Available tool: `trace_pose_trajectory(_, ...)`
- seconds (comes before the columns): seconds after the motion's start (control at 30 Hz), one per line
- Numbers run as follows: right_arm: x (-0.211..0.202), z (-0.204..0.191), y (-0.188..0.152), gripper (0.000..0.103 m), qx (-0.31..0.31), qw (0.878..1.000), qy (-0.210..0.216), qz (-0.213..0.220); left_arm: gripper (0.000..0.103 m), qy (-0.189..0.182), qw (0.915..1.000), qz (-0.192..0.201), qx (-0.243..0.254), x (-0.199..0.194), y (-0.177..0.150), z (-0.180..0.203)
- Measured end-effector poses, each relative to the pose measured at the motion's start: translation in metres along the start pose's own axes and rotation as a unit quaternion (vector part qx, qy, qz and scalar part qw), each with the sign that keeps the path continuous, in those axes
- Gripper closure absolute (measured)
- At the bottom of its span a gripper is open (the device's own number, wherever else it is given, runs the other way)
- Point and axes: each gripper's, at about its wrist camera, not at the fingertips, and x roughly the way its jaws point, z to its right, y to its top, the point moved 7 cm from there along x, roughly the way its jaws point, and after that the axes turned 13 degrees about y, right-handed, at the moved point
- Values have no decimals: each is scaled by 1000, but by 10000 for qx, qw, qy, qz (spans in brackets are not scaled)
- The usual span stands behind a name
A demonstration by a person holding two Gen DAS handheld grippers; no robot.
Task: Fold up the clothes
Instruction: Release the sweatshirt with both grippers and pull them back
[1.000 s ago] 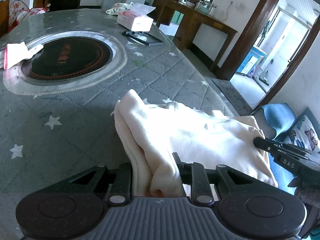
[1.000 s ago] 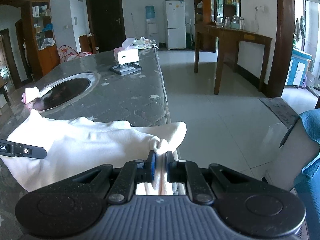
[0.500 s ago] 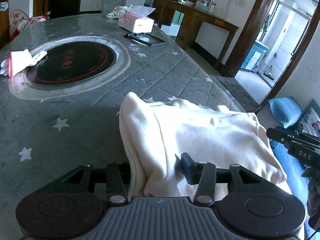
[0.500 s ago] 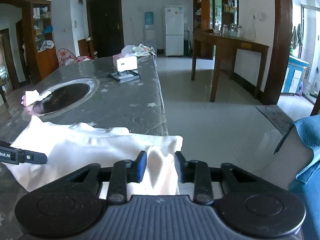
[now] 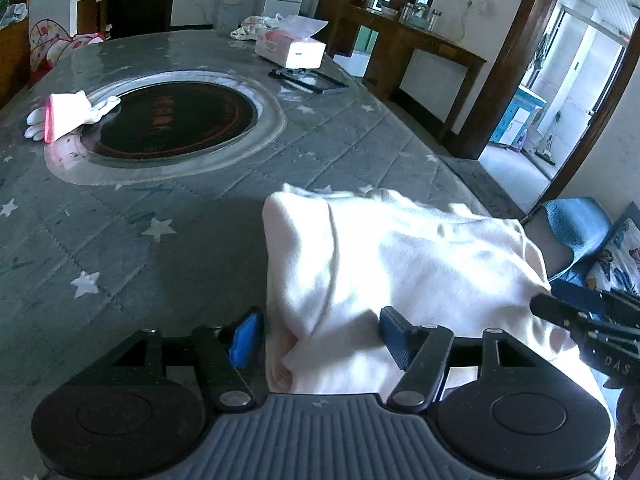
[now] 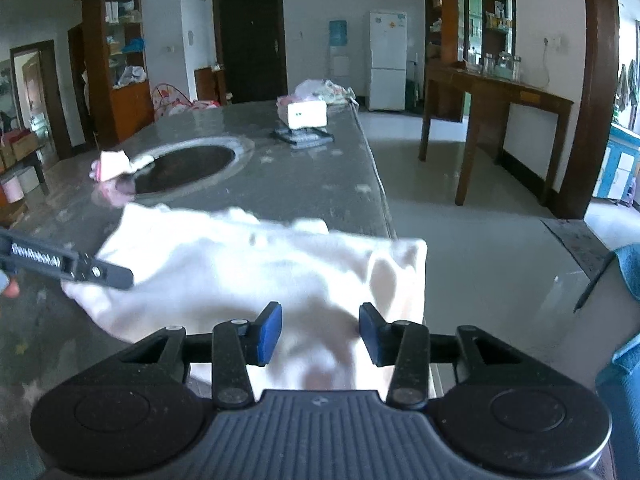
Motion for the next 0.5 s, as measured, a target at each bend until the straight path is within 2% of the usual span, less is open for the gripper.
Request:
trace_pose_trajectory(0.23, -7, 18, -14, 61, 188, 9997, -129, -88, 35, 65, 10000, 65, 17, -6, 1, -1)
trace_pose_trajectory(0.5, -6, 13, 19, 61, 171, 9996, 97, 222, 35, 228, 9995, 231, 9, -7, 24, 2)
